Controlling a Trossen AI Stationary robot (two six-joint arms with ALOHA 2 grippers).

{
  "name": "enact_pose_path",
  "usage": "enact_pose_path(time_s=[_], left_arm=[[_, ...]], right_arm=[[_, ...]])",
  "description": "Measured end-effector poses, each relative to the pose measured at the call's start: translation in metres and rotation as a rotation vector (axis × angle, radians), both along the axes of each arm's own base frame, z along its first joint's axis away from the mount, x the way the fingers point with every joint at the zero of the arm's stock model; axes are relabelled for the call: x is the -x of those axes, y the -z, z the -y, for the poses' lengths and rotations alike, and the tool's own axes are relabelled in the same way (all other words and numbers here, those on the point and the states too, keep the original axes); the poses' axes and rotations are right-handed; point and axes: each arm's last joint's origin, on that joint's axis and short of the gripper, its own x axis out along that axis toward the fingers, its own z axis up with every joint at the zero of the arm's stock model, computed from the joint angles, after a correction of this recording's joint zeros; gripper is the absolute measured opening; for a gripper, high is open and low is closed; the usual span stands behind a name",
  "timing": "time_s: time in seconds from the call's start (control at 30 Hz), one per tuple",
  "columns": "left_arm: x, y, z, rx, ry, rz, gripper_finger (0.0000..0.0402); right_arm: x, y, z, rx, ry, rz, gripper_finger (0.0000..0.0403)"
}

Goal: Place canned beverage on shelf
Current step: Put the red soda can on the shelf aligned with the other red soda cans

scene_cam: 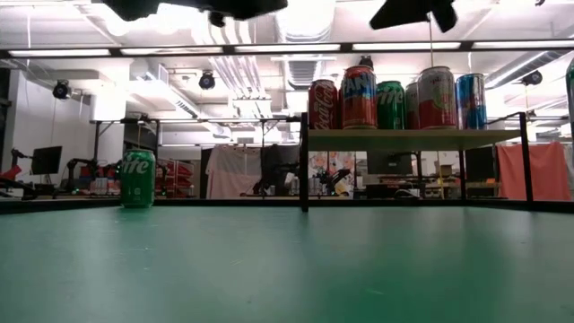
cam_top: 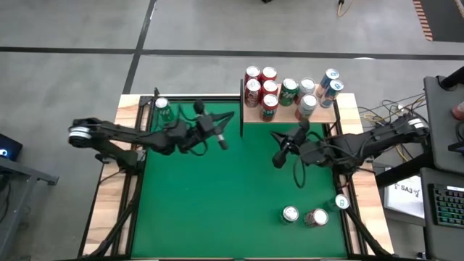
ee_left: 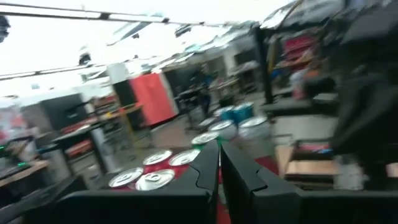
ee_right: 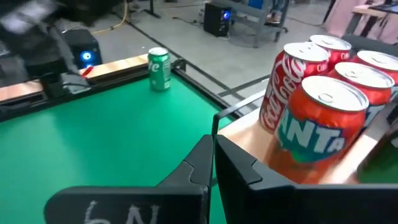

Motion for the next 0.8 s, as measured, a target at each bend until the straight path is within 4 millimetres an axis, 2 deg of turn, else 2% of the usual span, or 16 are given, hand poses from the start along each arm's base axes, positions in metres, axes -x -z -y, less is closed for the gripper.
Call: enact_pose_path(time_s=[0.23, 0.47, 0.63, 0.8], left_arm=[[0.046, 0.014, 0.003, 0.012, 0.09, 0.009, 0.0], [0.079, 0.035, 0.004, 0.026, 0.094, 0.02, 0.0], [0.097, 0.035, 0.003, -0.003, 0.08, 0.05, 0.0], [0.11, 0.037, 0.003, -0.018, 0.071, 0.06, 0.0]], right_arm=[[-0.023, 0.008, 0.018, -0.034, 0.093, 0.054, 0.0009], [-0.039, 0.011, 0.043, -0.122, 0.107, 0.123, 0.0009], [-0.047, -0.004, 0.055, -0.128, 0.152, 0.172, 0.0009], [-0.057, -0.013, 0.056, -0.115, 0.16, 0.183, 0.0009]])
